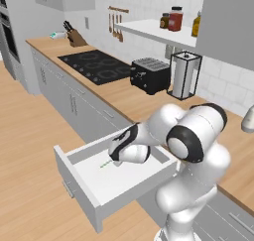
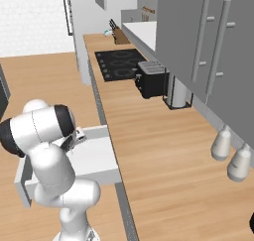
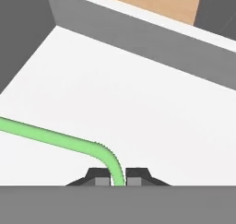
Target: Take a straw from the drawer in front and place it inside the glass cup on the dining counter.
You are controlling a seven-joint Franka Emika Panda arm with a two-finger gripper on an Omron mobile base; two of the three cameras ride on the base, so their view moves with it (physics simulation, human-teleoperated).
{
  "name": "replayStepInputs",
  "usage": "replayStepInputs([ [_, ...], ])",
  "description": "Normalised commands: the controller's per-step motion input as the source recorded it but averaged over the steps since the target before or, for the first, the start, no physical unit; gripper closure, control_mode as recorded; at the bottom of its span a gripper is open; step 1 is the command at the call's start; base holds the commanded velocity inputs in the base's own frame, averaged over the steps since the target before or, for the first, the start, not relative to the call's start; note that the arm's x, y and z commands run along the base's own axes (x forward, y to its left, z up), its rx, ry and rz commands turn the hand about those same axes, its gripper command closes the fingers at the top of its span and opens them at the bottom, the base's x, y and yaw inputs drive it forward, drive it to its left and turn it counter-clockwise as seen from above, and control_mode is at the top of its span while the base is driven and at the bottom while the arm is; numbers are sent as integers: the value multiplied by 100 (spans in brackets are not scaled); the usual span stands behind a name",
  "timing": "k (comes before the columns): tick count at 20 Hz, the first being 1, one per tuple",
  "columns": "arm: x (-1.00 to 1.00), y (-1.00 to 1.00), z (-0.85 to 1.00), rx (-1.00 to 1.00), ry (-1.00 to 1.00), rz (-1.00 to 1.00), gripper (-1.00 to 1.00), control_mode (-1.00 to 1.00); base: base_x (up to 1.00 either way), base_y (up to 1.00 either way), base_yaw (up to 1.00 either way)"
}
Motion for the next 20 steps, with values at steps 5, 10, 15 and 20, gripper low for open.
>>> replayStepInputs([
  [5, 42, 44, 100, 7, -2, 0, 100, -100, 0, 0, 0],
  [10, 31, 37, 100, 0, 0, 0, 100, -100, 0, 0, 0],
  [15, 22, 26, 100, -3, 0, 0, 100, -100, 0, 0, 0],
  [20, 24, 19, 100, -3, 0, 0, 100, -100, 0, 0, 0],
])
